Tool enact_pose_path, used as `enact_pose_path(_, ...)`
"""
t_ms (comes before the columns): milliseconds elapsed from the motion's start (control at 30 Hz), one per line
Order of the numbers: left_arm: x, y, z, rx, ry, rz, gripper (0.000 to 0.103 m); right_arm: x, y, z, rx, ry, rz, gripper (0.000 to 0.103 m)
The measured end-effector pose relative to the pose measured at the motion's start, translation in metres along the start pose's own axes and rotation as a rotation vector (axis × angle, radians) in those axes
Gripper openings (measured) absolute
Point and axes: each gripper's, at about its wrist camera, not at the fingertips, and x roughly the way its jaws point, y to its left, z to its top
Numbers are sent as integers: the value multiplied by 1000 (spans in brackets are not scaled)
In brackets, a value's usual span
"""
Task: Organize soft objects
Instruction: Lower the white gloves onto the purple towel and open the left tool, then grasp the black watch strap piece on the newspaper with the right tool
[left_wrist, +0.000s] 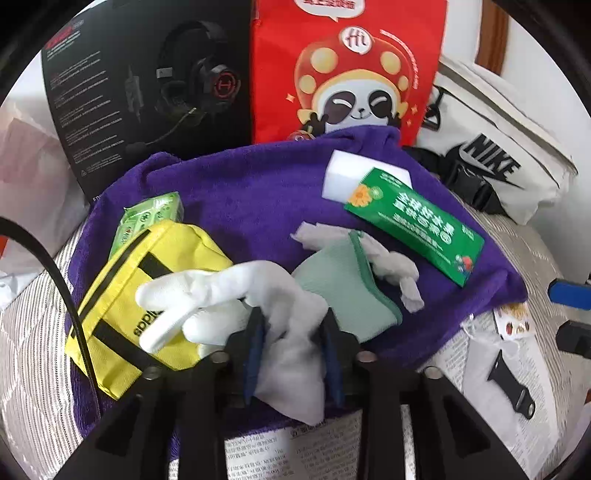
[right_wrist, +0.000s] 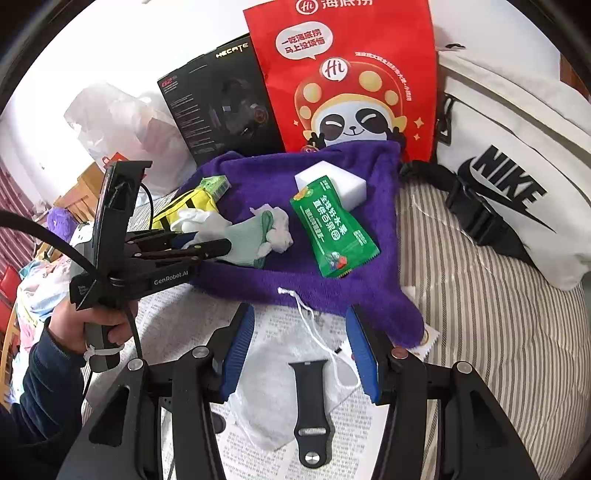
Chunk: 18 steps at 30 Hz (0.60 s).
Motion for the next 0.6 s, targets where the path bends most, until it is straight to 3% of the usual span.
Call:
enact_pose_path(200, -8, 8, -2, -51, 9, -18, 51, -7, -1, -10, 9, 5, -12, 53)
enact_pose_path(300, -14, 10, -5, -64, 8, -30, 56, -11, -1, -15, 11, 3, -17, 59)
enact_pose_path(600, -45, 9, -13, -62, -22, -8, 65, -2, -2, -35, 17, 73, -67, 59)
